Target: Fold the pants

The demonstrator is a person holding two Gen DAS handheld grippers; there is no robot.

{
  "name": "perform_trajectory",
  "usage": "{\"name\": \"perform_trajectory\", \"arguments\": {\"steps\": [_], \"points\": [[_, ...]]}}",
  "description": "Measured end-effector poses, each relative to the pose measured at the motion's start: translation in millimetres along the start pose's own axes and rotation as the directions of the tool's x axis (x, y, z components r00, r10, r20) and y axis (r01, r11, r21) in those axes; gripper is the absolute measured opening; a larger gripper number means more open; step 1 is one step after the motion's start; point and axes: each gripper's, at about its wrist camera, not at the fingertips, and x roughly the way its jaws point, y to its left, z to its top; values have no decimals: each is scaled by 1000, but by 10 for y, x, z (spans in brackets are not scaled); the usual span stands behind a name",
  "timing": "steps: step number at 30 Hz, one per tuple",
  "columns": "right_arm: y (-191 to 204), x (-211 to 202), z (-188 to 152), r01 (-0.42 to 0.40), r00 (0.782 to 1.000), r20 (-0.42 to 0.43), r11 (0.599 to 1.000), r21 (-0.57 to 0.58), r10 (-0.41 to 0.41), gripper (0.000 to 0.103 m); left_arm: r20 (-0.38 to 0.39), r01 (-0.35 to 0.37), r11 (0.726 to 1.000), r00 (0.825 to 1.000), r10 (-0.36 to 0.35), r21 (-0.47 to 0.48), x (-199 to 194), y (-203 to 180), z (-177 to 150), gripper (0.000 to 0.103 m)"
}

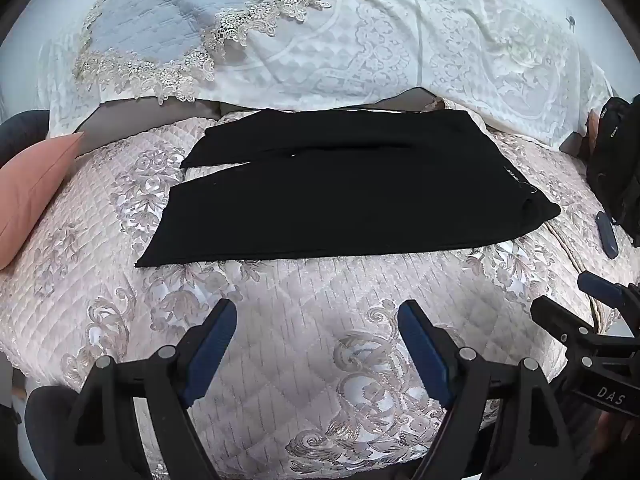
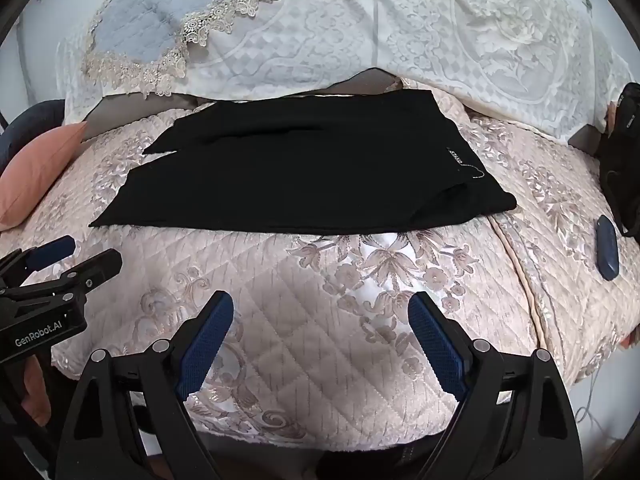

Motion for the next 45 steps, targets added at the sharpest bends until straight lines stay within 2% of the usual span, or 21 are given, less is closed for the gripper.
{"name": "perform_trajectory", "arguments": {"steps": [19,34,41,45], "points": [[25,-16,-2,-1,1000,-2,1000,-6,1,89,-7,1,1000,1000,-1,-10,7,29,0,85],[44,-38,5,-9,1000,2,1000,-10,9,89,4,7,1000,1000,-7,-15,28,14,-41,85],[44,-36,12,-14,1000,1,1000,-7,14,89,32,29,999,999,-28,-37,36,19,-45,85],[57,-21,20,-12,1000,-2,1000,-7,12,89,21,17,999,1000,-16,-30,45,26,-39,85]]}}
